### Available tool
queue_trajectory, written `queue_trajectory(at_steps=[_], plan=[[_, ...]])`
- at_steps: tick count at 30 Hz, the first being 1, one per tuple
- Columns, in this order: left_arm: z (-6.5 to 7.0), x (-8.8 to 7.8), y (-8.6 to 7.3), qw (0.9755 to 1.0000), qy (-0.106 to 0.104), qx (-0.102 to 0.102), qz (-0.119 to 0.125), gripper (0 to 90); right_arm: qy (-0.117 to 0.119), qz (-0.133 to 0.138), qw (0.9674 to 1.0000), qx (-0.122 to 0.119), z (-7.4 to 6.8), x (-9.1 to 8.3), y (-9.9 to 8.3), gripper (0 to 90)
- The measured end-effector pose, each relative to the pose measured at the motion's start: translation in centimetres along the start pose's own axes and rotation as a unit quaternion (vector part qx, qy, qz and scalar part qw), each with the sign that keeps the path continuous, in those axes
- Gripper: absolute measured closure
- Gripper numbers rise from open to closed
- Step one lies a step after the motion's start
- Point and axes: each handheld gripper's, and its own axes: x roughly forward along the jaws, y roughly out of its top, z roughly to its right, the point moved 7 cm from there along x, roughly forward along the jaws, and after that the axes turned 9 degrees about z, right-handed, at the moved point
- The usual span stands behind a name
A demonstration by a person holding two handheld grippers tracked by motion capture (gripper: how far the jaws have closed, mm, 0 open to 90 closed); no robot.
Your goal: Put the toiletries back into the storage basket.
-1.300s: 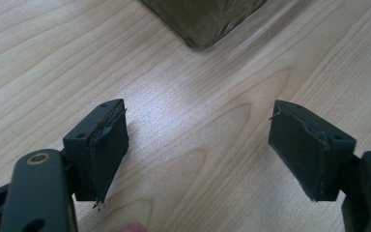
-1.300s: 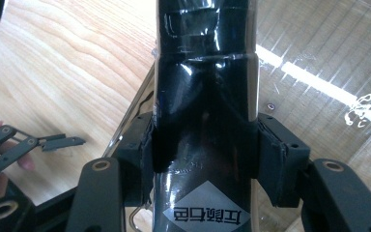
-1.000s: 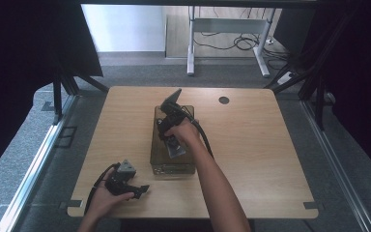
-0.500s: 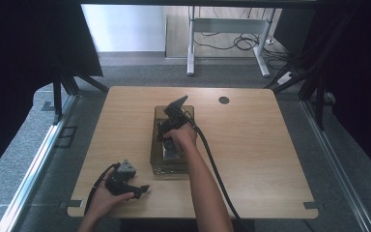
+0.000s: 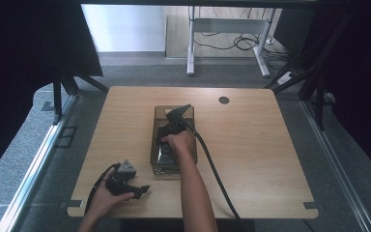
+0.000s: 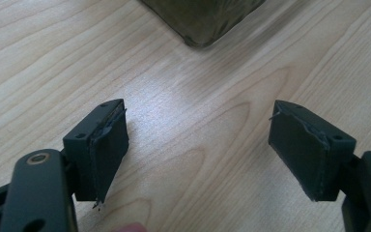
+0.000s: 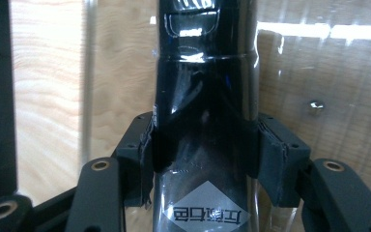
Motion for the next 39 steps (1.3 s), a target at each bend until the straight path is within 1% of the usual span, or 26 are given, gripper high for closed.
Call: queue_trajectory(at_steps=[1, 3, 4, 5, 6, 7, 9, 11, 12, 13, 20, 21, 22, 23, 24, 26, 27, 28, 30, 31, 33, 37, 38, 39], plan=[[0.0, 0.0, 0.0, 1.0, 0.0, -0.001, -0.001, 22.3, -0.004, 0.002, 1.0, 0.001, 0.1, 0.1, 0.0, 45.8], [0.0, 0.0, 0.0, 1.0, 0.001, -0.003, -0.001, 22.3, -0.005, 0.0, 1.0, 0.0, 0.2, 0.2, -0.1, 45.7], [0.0, 0.1, -0.1, 1.0, 0.001, -0.003, -0.002, 22.3, -0.005, -0.006, 1.0, -0.003, 0.3, 0.3, -0.3, 45.7], [0.0, 0.1, -0.1, 1.0, 0.001, 0.002, -0.003, 22.3, -0.006, -0.007, 1.0, -0.001, 0.3, 0.4, -0.3, 45.7], [0.0, 0.2, -0.1, 1.0, 0.0, 0.002, -0.004, 22.3, -0.006, -0.007, 1.0, -0.002, 0.3, 0.5, -0.4, 45.7], [0.0, 0.2, -0.1, 1.0, 0.0, 0.002, -0.004, 22.3, -0.002, -0.007, 1.0, 0.002, 0.2, 0.6, -0.4, 45.7], [0.1, 0.2, -0.1, 1.0, 0.001, -0.002, -0.005, 22.3, -0.006, -0.01, 0.9999, -0.003, 0.3, 0.6, -0.5, 45.7], [0.0, 0.2, -0.1, 1.0, 0.001, -0.001, -0.005, 22.3, -0.003, -0.012, 0.9999, 0.0, 0.2, 0.7, -0.7, 45.7], [0.0, 0.2, -0.2, 1.0, 0.001, 0.003, -0.007, 22.2, -0.004, -0.012, 0.9999, -0.002, 0.2, 0.7, -0.9, 45.6], [0.0, 0.2, -0.2, 1.0, 0.001, 0.003, -0.008, 22.3, -0.006, -0.015, 0.9999, -0.006, 0.2, 0.7, -1.0, 45.5], [0.0, 0.2, -0.2, 1.0, 0.001, 0.003, -0.007, 22.3, -0.005, -0.014, 0.9999, -0.003, 0.2, 1.0, -1.3, 44.5], [0.0, 0.3, -0.2, 1.0, 0.002, 0.002, -0.008, 22.3, -0.01, -0.012, 0.9999, -0.003, 0.1, 0.9, -1.3, 40.7], [0.0, 0.3, -0.2, 1.0, 0.002, 0.002, -0.008, 22.3, -0.01, -0.012, 0.9999, -0.003, 0.1, 0.9, -1.3, 40.7], [0.0, 0.3, -0.2, 1.0, 0.002, 0.0, -0.009, 22.3, -0.011, -0.012, 0.9999, -0.006, 0.2, 0.9, -1.3, 40.5], [0.0, 0.3, -0.3, 1.0, 0.002, 0.001, -0.009, 22.2, -0.014, -0.015, 0.9997, -0.012, 0.2, 0.6, -1.4, 38.3], [0.0, 0.3, -0.3, 1.0, 0.002, 0.001, -0.009, 22.3, -0.016, -0.015, 0.9997, -0.014, 0.0, 0.5, -1.3, 37.6], [0.0, 0.3, -0.3, 1.0, 0.001, 0.001, -0.008, 22.3, -0.015, -0.012, 0.9997, -0.016, -0.1, 0.2, -1.3, 37.0], [0.0, 0.3, -0.3, 1.0, 0.002, 0.001, -0.008, 22.2, -0.017, -0.004, 0.9995, -0.028, -0.3, -0.3, -1.1, 36.6], [0.0, 0.3, -0.2, 1.0, 0.002, 0.001, -0.008, 22.3, -0.018, -0.003, 0.9993, -0.033, -0.4, -0.5, -1.1, 36.6], [0.0, 0.3, -0.2, 1.0, 0.002, 0.001, -0.008, 22.3, -0.012, 0.002, 0.999, -0.043, -0.6, -1.0, -1.0, 36.5], [-0.1, 0.3, -0.2, 1.0, 0.003, 0.001, -0.008, 22.3, -0.01, 0.005, 0.9988, -0.047, -0.7, -1.3, -0.9, 36.5], [-0.1, 0.2, -0.1, 1.0, 0.007, 0.002, -0.005, 22.3, -0.008, 0.012, 0.9975, -0.069, -0.8, -2.3, -0.8, 36.4], [-0.1, 0.1, -0.1, 1.0, 0.006, 0.002, -0.004, 22.3, -0.004, 0.019, 0.9965, -0.081, -0.9, -2.8, -0.8, 36.5], [0.0, 0.0, 0.0, 1.0, 0.007, -0.001, -0.002, 22.3, -0.004, 0.019, 0.9965, -0.081, -0.9, -2.8, -0.8, 36.5]])
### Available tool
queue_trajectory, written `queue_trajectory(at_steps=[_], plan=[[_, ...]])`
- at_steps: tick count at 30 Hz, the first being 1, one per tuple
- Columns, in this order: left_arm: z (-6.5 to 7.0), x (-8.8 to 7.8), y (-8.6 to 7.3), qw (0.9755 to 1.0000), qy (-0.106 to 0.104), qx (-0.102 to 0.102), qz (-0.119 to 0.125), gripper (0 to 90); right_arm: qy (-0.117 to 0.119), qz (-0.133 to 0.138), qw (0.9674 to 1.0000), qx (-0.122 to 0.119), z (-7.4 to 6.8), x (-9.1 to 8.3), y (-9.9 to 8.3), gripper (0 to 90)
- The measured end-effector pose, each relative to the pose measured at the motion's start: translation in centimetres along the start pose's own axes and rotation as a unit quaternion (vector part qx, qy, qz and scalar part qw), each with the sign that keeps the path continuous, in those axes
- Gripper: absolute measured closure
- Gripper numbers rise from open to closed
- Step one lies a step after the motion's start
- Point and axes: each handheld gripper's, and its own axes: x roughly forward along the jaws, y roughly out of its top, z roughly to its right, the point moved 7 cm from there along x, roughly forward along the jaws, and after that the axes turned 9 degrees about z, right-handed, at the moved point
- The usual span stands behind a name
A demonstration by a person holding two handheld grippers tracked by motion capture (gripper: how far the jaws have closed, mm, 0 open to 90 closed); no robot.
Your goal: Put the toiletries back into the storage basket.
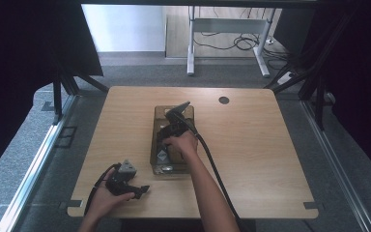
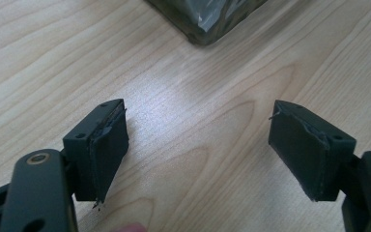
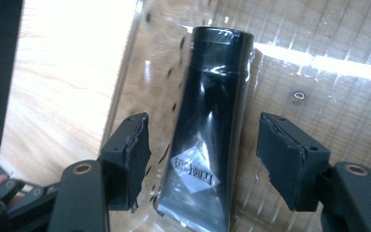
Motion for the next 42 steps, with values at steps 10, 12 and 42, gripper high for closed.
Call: queue_trajectory(at_steps=[10, 12, 42], plan=[[-0.1, -0.1, 0.2, 0.9999, 0.009, 0.004, 0.006, 22.3, 0.022, 0.019, 0.9988, -0.04, 0.6, -2.7, -0.6, 38.5], [-0.2, -0.1, 0.1, 0.9999, 0.012, 0.005, 0.003, 22.3, 0.025, 0.021, 0.9983, -0.049, 0.7, -3.0, -0.9, 38.4], [-1.3, -1.4, -1.0, 0.9978, 0.062, -0.021, 0.011, 22.4, 0.014, 0.18, 0.9587, -0.22, 13.3, -13.2, -10.8, 36.8]])
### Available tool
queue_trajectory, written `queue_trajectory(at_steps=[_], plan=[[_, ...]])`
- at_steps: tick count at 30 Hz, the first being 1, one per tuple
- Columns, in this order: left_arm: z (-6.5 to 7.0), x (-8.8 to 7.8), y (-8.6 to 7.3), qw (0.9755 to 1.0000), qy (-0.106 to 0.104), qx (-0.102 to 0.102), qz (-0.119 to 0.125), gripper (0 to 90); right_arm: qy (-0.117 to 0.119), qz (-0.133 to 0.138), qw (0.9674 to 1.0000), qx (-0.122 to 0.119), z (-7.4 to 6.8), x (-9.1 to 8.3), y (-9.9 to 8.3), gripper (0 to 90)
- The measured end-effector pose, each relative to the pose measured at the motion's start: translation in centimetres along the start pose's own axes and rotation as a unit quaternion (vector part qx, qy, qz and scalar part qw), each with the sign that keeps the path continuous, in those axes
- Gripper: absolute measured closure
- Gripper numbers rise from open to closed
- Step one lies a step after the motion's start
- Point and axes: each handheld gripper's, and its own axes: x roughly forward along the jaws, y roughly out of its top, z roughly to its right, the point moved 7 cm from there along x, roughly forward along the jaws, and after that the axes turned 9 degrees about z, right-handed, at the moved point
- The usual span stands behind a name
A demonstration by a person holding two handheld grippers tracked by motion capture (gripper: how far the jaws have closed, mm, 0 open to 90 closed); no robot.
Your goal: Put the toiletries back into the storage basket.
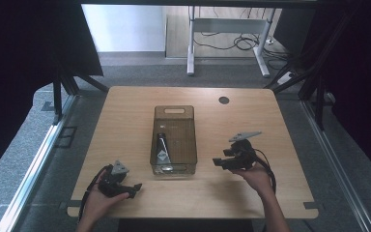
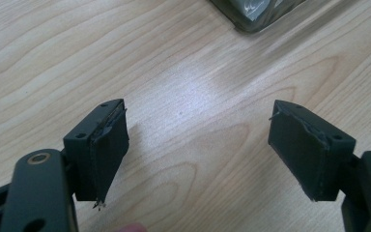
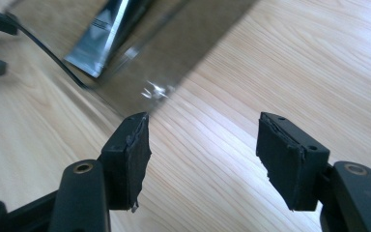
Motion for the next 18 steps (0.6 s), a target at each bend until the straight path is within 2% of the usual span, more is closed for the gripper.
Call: queue_trajectory(at_steps=[2, 4, 6, 7, 9, 13, 16, 18], plan=[[0.0, 0.0, -0.1, 1.0, 0.0, 0.0, -0.001, 22.4, -0.002, 0.003, 1.0, 0.004, 0.3, -0.1, -0.4, 36.8], [0.0, -0.1, -0.1, 1.0, 0.002, -0.001, 0.0, 22.4, -0.008, 0.01, 0.9998, 0.016, 1.3, -0.4, -1.3, 36.8], [0.1, -0.1, -0.2, 1.0, 0.003, 0.0, -0.001, 22.4, -0.035, 0.015, 0.9991, 0.016, 2.2, -0.6, -2.3, 38.0], [0.1, -0.1, -0.2, 1.0, 0.003, -0.001, -0.001, 22.4, -0.054, 0.009, 0.9984, 0.011, 2.7, -0.6, -2.8, 38.0], [0.2, 0.0, -0.2, 1.0, 0.001, 0.002, -0.003, 22.4, -0.054, 0.002, 0.9984, 0.012, 2.8, -0.6, -3.0, 37.7], [0.5, 0.2, -0.3, 1.0, -0.003, 0.007, -0.003, 22.2, -0.056, 0.012, 0.9984, 0.006, 3.3, -0.8, -3.3, 35.8], [0.6, 0.2, -0.2, 1.0, -0.004, 0.008, 0.0, 22.2, -0.064, 0.009, 0.9979, 0.009, 3.8, -0.6, -3.7, 35.3], [0.5, 0.4, -0.2, 1.0, -0.006, 0.007, 0.0, 22.2, -0.074, -0.001, 0.997, 0.02, 4.5, -0.3, -4.4, 34.6]])
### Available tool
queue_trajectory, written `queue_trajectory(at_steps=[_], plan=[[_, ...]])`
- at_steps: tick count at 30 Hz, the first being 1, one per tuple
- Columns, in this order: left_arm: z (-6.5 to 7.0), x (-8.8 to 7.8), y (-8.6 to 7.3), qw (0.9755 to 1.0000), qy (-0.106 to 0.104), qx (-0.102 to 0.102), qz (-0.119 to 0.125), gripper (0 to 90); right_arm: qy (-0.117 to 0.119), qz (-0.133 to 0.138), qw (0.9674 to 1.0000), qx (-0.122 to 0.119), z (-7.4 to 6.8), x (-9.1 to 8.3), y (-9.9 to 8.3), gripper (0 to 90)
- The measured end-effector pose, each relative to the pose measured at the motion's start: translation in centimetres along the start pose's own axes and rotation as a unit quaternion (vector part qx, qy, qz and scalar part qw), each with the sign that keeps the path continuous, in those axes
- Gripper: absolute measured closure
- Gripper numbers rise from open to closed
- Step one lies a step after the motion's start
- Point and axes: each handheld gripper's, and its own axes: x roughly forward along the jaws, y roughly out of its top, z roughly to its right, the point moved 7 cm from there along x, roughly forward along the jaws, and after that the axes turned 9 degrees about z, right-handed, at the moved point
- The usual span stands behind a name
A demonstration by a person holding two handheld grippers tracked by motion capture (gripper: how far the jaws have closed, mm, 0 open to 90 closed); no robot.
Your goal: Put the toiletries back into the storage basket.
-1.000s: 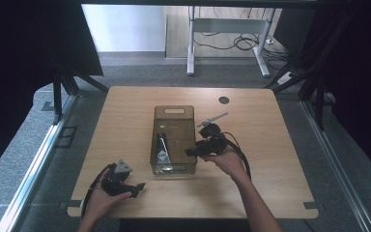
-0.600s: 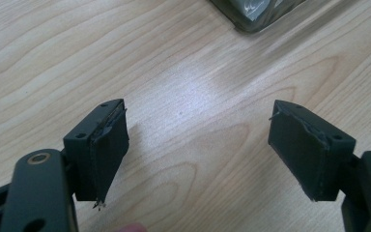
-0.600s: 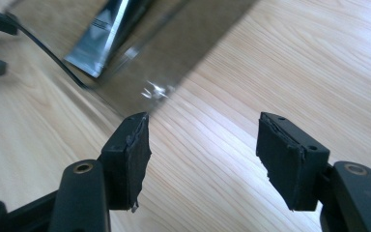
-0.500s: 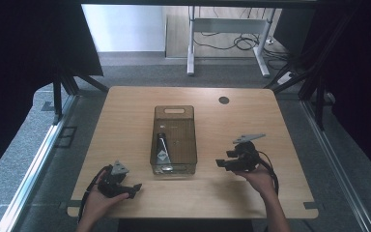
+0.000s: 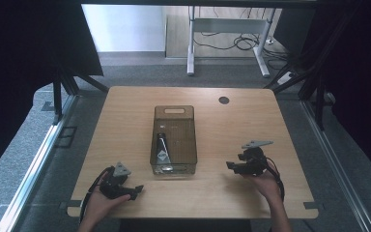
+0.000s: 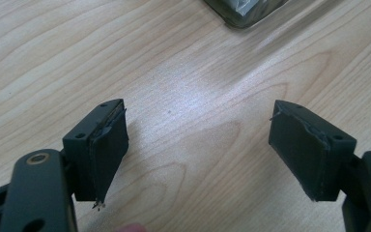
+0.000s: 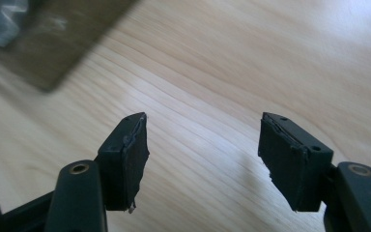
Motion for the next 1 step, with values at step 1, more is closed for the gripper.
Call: queue_trajectory(at_steps=[1], plan=[[0.0, 0.08, -0.03, 1.0, -0.001, 0.001, -0.001, 22.2, -0.009, -0.006, 0.9999, 0.001, 0.38, 0.31, -0.32, 34.0]])
